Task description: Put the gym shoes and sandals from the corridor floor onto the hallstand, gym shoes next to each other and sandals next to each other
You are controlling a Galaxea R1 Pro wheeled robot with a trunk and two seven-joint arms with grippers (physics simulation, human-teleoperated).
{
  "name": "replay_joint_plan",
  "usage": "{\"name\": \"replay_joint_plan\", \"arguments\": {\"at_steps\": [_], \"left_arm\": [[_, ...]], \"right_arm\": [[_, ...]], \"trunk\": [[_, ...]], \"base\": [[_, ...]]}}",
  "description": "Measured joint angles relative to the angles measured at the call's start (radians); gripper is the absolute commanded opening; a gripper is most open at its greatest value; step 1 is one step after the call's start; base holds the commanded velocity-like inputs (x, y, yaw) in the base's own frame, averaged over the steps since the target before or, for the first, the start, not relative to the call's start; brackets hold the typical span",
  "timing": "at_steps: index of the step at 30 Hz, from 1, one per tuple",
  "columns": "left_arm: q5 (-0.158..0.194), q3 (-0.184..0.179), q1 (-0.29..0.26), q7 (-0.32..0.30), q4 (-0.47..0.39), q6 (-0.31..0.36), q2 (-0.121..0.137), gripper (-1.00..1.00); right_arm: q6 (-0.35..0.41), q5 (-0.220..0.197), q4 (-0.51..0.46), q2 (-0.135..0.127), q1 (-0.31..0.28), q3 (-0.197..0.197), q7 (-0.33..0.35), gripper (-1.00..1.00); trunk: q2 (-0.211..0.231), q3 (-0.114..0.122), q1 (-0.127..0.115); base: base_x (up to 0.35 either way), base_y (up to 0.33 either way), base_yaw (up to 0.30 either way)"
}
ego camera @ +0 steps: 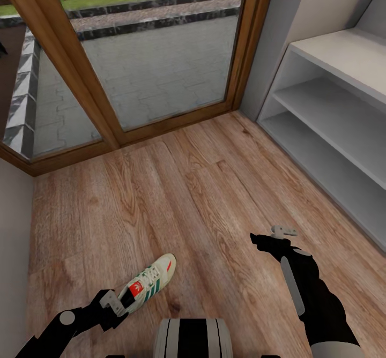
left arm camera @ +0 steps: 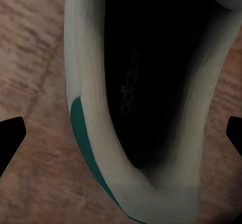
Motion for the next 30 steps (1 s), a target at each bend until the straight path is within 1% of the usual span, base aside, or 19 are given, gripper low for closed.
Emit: {"name": "replay_joint_plan", "arguments": {"at_steps": [15, 16, 30], "left_arm": [[0.0, -0.001, 0.0, 0.0, 0.0, 0.0, -0.001, 1.0], [0.0, -0.001, 0.0, 0.0, 0.0, 0.0, -0.001, -1.0], [0.0, 0.0, 0.0, 0.001, 0.0, 0.0, -0.002, -1.0]], "right_arm": [[0.0, 0.0, 0.0, 0.0, 0.0, 0.0, 0.0, 1.0], [0.0, 0.0, 0.0, 0.0, 0.0, 0.0, 0.0, 1.0], [0.0, 0.0, 0.0, 0.0, 0.0, 0.0, 0.0, 1.0]], "trunk": [[0.0, 0.0, 0.0], [0.0, 0.0, 0.0], [0.0, 0.0, 0.0]], "base": [[0.0, 0.0, 0.0], [0.0, 0.0, 0.0], [0.0, 0.0, 0.0]]}}
